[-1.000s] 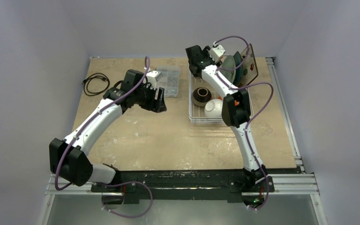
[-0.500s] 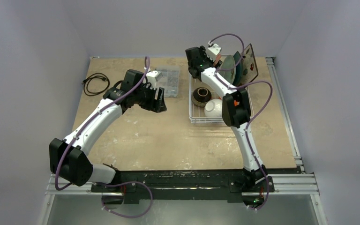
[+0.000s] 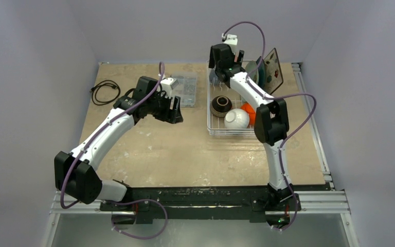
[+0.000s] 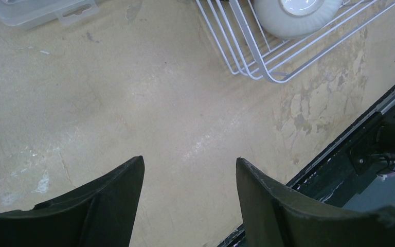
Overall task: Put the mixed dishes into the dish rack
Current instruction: Place the cup on the dish rack, then adjust the bowl in the dish rack.
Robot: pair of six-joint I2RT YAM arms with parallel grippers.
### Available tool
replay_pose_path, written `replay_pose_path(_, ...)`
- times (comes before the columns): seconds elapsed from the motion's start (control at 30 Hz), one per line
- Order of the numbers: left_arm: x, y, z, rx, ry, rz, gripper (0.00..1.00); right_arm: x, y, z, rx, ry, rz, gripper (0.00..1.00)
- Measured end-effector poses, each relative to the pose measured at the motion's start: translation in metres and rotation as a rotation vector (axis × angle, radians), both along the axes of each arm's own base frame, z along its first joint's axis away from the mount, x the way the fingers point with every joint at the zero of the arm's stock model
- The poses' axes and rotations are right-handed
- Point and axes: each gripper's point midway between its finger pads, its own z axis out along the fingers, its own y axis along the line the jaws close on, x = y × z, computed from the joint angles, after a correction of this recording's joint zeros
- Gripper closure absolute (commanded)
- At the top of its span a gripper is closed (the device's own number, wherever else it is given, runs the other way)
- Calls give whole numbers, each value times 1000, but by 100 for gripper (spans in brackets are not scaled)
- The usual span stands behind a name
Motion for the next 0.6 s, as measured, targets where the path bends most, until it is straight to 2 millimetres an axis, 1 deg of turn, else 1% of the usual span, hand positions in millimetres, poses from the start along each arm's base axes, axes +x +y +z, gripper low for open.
replay_pose_path(0.1,0,-1,-1,-1,5,-2,35,-5,8,19,-33,0,104,1)
replay_pose_path(0.2,0,-1,-2,-1,9,-2,35,-22,11,34,-48,14,190,1)
replay_pose_path(0.27,0,-1,-3,-2,13,0,35,-40,10,41,-53,30,239,1)
replay_pose_path(0.33,0,-1,-3,-2,14,1,35,-60,7,48,-50,47,276,1)
replay_pose_path(0.4,0,-2,-3,-4,16,-1,35,-88,0,51,-41,67,312,1)
replay_pose_path(0.43,-1,-2,-3,-6,17,-3,35,-109,-5,54,-32,75,337,1)
replay_pose_path(0.53,-2,-4,-2,-17,24,-5,35,-159,-22,66,-13,75,368,1)
replay_pose_path(0.6,-3,-5,-1,-27,29,-9,35,-182,-35,76,13,44,358,4)
